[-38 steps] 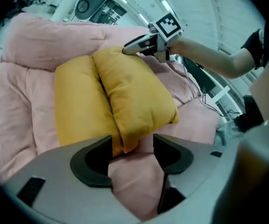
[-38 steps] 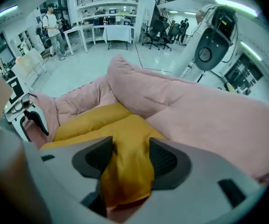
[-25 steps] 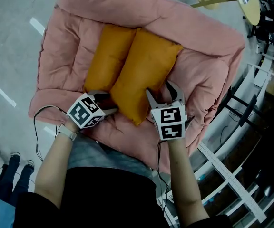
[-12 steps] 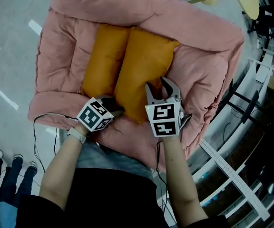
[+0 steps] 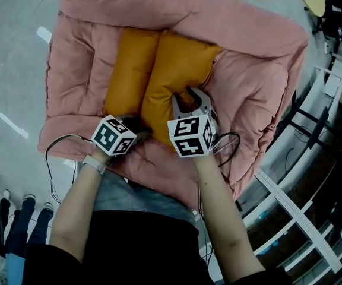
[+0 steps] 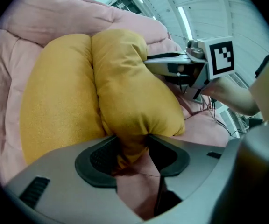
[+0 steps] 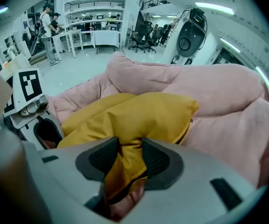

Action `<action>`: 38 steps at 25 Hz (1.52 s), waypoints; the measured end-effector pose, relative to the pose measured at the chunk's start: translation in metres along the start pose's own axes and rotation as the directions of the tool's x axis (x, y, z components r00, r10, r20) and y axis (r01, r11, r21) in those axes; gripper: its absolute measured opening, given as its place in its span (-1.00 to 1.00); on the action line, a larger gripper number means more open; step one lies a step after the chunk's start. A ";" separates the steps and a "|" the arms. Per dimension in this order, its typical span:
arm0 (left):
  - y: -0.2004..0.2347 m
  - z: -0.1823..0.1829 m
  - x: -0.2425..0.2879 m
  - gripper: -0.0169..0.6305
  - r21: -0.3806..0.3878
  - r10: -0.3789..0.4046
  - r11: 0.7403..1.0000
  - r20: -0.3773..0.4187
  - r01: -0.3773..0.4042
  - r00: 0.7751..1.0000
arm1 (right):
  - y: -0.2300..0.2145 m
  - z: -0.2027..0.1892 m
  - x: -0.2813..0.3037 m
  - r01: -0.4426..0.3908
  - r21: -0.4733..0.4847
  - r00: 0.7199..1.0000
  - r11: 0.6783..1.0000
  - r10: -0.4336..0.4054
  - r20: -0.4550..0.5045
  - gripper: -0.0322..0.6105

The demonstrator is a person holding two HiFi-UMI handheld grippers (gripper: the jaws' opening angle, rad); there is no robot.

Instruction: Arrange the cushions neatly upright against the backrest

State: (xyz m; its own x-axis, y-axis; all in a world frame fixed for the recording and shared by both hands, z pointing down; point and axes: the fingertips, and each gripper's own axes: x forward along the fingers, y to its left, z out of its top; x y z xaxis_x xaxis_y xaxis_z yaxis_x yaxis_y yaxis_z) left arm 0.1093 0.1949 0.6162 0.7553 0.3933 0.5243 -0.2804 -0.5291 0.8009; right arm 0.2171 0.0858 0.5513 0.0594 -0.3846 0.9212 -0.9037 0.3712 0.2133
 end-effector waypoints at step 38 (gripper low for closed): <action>-0.117 0.133 -0.258 -0.91 0.580 0.012 0.784 0.343 -0.222 0.939 | 0.025 0.094 -0.196 0.031 0.667 0.836 0.744 -0.385 0.391 -0.87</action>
State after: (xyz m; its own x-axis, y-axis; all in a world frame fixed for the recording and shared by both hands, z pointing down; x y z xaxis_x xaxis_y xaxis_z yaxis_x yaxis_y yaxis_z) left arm 0.0253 0.0553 0.3489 0.9092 0.1047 0.4030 -0.0443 -0.9381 0.3435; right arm 0.1426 0.0910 0.3451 0.2320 -0.7946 0.5611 -0.9536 -0.2995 -0.0299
